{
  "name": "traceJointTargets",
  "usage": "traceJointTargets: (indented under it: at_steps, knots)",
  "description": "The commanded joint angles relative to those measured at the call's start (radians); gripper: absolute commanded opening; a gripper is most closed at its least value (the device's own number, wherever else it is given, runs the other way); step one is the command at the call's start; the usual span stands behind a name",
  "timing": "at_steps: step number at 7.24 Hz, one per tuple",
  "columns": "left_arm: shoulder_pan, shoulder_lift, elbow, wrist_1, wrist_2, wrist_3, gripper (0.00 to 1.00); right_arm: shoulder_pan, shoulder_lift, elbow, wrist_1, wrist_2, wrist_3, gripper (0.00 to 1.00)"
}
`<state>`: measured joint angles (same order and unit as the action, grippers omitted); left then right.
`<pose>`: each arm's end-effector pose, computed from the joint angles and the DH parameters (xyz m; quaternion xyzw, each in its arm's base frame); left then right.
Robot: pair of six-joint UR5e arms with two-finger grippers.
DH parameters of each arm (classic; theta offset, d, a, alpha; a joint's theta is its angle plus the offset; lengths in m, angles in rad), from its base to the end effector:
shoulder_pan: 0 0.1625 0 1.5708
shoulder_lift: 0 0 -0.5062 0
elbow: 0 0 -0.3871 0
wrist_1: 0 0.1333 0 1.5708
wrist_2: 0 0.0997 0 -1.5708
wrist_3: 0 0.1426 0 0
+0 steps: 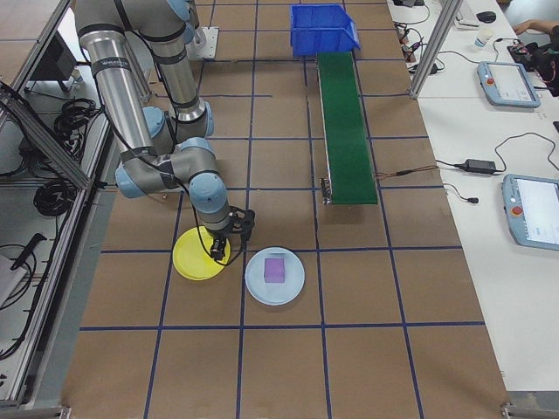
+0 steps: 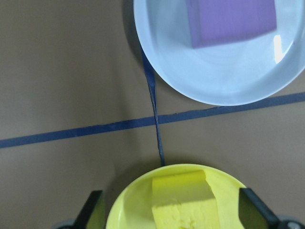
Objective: Move block left to right into plate
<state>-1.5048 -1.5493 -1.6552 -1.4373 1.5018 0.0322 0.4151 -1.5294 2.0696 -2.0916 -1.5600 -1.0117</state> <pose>-0.1108 -0.4933 0.5094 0.0157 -0.9987 0.0369 0.0327 -0.3573 -0.3048 0.3247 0.0720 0.9973 -0.0002 0.0111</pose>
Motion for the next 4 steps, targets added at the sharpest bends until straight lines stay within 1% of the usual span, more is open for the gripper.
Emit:
traceJointTargets:
  at_steps: [1,2,3,4]
  knots:
    - [0.000,0.000,0.000,0.000,0.000,0.000,1.00,0.361,-0.006,-0.148,0.075,-0.009,0.273,1.00]
    - [0.000,0.000,0.000,0.000,0.000,0.000,1.00,0.530,-0.008,-0.217,0.164,-0.008,0.435,1.00]
    - [0.000,0.000,0.000,0.000,0.000,0.000,1.00,0.726,-0.008,-0.251,0.235,-0.008,0.629,1.00]
    - [0.000,0.000,0.000,0.000,0.000,0.000,1.00,0.924,-0.005,-0.265,0.246,-0.006,0.850,1.00]
